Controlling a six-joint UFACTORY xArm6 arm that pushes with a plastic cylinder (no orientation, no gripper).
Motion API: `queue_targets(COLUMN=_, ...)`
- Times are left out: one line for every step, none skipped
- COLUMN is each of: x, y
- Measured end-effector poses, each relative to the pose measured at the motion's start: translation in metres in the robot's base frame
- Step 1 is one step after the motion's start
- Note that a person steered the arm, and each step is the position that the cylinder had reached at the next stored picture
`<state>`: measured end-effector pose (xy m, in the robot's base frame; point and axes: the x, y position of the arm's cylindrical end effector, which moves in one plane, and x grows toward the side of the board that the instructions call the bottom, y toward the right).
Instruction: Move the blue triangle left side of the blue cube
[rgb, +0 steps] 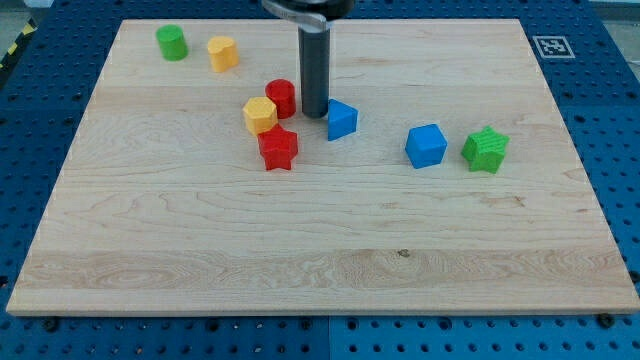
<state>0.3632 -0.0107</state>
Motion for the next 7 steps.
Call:
queue_targets(x=-0.008, y=0.006)
queue_targets(x=0.011, y=0.007)
queue_targets(x=0.030, y=0.010)
queue_targets(x=0.037, y=0.040)
queue_targets(x=0.034, y=0.074)
queue_targets(x=0.034, y=0.101)
queue_targets(x=0.034, y=0.106)
